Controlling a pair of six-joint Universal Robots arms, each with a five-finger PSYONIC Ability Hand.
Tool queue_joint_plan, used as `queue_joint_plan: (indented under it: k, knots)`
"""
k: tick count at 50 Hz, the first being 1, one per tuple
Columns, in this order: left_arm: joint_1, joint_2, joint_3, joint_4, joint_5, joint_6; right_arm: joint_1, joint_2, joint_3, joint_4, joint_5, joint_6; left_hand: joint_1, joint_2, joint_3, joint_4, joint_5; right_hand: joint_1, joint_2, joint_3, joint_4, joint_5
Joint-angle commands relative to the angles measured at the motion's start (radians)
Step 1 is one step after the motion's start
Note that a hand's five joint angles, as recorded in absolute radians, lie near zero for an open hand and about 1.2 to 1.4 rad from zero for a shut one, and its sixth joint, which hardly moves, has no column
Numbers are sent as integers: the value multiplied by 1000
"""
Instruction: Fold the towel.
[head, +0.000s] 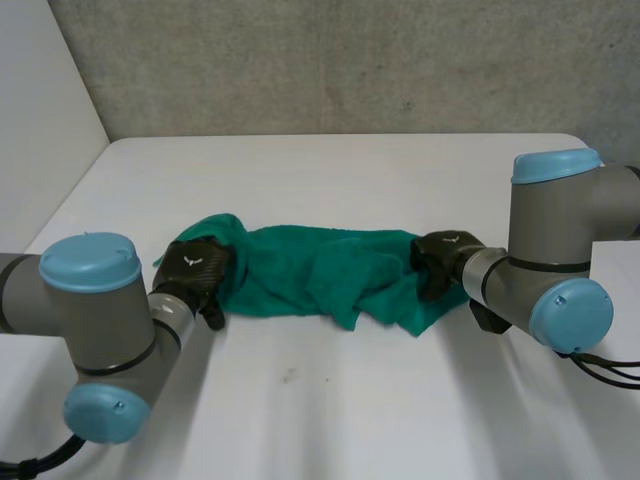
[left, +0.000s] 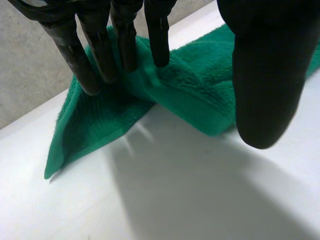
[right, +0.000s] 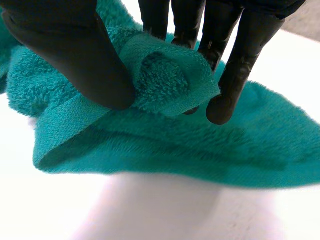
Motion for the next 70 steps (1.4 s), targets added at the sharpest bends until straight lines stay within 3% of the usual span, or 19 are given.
queue_joint_plan:
  k: [1,12,14,18,23,26,33,38,39,42,50,51,54,55,58,61,62,65,70]
  knots:
    - [6,-61,76,15,8,-1,-9,-182,112,-106,-2,3,194,182,183,182,179,422,220,222,212,251]
    - [3,-141,163,17,14,-4,-38,-327,216,-146,-3,-17,329,317,318,317,314,422,220,222,212,251]
    - [1,-156,183,17,14,-4,-54,-336,225,-158,-5,-18,470,458,458,458,455,422,220,222,212,251]
    - [0,-173,211,17,14,-4,-68,-348,225,-167,-5,-29,1040,1029,1029,1028,1026,422,220,222,212,251]
    - [0,-106,206,17,11,-4,-89,-396,212,-162,-5,-104,1042,1031,1031,1030,1027,422,220,222,212,251]
    - [10,35,180,6,12,-7,-106,-443,205,-155,-5,-184,1042,1031,1031,1030,1027,422,220,222,212,251]
    - [44,339,111,-79,36,1,-112,-601,222,27,0,-639,1042,1031,1031,1030,1027,422,220,222,212,251]
    - [98,395,84,-262,142,16,-107,-618,305,163,12,-868,1042,1031,1031,1030,1027,422,220,222,212,251]
    - [103,395,76,-291,156,20,-106,-614,349,196,9,-971,1042,1031,1031,1030,1027,422,220,222,212,251]
    - [109,367,53,-345,184,43,-103,-594,377,184,12,-1032,1042,1031,1031,1030,1027,422,220,222,212,251]
    - [142,145,116,-278,152,162,-97,-419,318,33,61,-1025,1042,1031,1031,1030,1027,422,220,222,212,251]
    - [145,66,236,-211,109,195,-98,-395,267,-27,86,-1009,1042,1031,1031,1030,1027,422,220,222,212,251]
    - [144,50,280,-193,98,198,-100,-370,135,-163,138,-957,1042,1031,1031,1030,1027,422,220,222,212,251]
    - [136,22,471,-129,68,185,-98,-368,94,-205,150,-940,1042,1031,1031,1030,1027,422,220,222,212,251]
    - [127,25,625,-54,58,163,-98,-370,-81,-450,166,-849,1042,1031,1031,1030,1027,422,220,222,212,251]
    - [123,48,760,98,32,107,-103,-371,-117,-563,166,-801,1042,1031,1031,1030,1027,422,220,222,212,251]
    - [122,59,775,132,20,94,-107,-393,-120,-713,158,-734,1042,1031,1031,1030,1027,422,220,222,212,251]
    - [126,102,792,230,-28,59,-112,-438,-97,-818,152,-675,1042,1031,1031,1030,1027,422,220,222,212,251]
    - [124,129,658,197,-32,2,-112,-496,11,-804,117,-598,1042,1031,1031,1030,1027,422,220,222,212,251]
